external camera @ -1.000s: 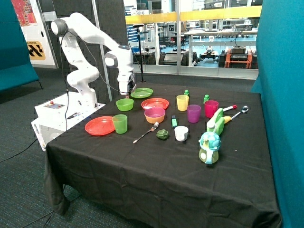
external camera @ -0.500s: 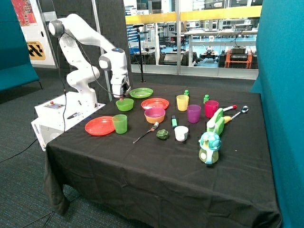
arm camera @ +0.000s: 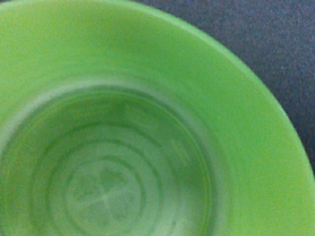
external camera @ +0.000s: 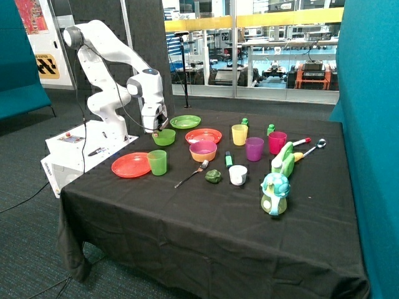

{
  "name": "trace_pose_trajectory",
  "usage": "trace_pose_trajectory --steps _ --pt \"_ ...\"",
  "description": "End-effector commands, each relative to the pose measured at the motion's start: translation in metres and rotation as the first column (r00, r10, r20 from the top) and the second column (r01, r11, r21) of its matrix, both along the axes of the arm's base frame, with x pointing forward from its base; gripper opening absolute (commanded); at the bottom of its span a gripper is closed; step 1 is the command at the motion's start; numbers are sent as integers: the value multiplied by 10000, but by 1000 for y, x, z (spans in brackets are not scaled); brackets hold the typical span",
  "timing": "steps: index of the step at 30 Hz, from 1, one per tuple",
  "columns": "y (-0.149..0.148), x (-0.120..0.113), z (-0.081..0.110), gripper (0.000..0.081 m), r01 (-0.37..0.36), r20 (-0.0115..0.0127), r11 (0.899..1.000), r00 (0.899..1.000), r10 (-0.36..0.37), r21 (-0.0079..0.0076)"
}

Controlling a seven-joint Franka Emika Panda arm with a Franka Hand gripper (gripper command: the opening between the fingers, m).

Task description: Stack the bowls

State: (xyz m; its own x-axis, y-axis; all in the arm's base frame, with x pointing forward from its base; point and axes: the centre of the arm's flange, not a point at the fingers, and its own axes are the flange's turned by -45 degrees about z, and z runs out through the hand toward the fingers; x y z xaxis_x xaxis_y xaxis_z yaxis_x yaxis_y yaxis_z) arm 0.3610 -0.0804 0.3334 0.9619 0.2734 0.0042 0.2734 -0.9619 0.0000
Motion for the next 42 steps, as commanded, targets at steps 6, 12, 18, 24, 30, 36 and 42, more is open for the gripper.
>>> trace_pose_trajectory --steps 6,12,18,24,30,36,42 --pt "-4 0 -18 462 209 -40 9998 9998 -209 -12" --pt "-3 -3 -29 448 268 -40 9996 9996 -268 -12" --pt "2 -4 -36 436 184 -40 9998 9998 -184 -12" --pt "5 -3 -39 398 197 -40 9998 9998 -197 -12" --pt "4 1 -40 324 284 -40 9996 9996 -285 -12" --pt "2 0 -42 30 423 -40 9991 9991 -423 -12" --pt "1 -2 -45 0 491 -40 9988 9988 -491 -12"
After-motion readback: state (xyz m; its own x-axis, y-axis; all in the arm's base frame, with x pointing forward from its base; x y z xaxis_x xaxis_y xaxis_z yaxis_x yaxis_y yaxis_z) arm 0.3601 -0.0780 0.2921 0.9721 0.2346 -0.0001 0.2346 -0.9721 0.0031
